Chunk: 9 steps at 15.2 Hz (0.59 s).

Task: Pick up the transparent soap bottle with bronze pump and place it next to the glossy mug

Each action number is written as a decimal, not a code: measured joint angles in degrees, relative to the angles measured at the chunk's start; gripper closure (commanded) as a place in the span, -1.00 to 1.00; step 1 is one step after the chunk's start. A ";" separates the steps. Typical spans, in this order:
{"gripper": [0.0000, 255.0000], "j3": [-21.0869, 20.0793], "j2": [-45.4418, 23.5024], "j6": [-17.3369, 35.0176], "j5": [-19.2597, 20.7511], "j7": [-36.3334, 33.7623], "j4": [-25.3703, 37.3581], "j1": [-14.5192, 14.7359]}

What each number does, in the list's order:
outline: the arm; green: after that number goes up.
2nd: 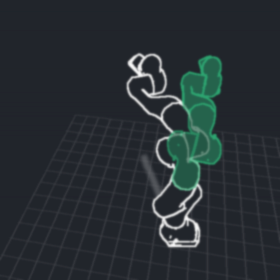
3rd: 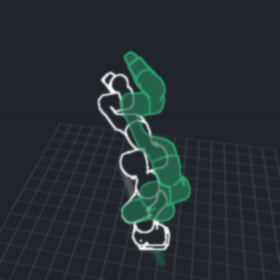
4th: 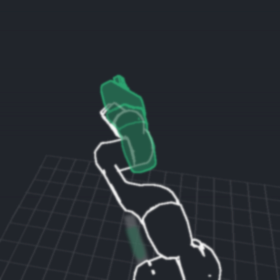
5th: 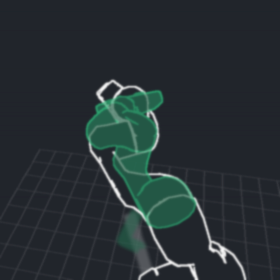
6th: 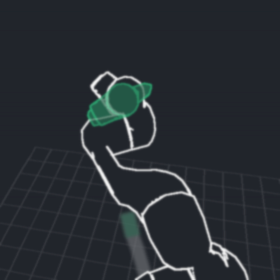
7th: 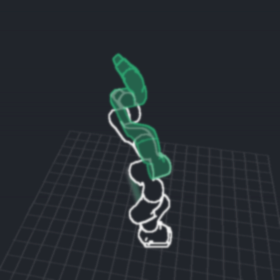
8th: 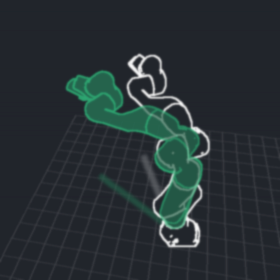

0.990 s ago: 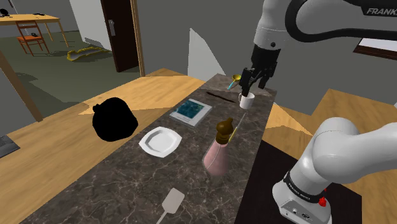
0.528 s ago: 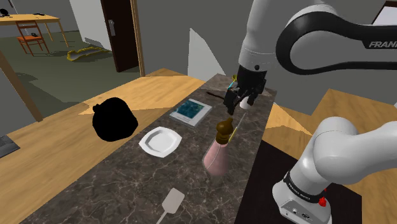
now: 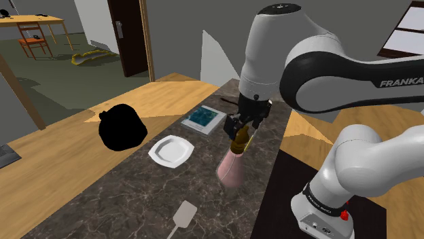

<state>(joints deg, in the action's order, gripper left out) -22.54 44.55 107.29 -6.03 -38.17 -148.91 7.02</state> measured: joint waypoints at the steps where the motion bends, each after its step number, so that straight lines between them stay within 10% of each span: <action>1: -1.00 -0.25 -0.22 0.72 -0.13 -0.19 -0.50 0.04; 9: -1.00 -0.53 -0.53 3.72 -0.33 -0.14 -3.18 0.05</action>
<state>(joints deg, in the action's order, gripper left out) -23.07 44.02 111.01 -6.35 -38.31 -152.09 7.08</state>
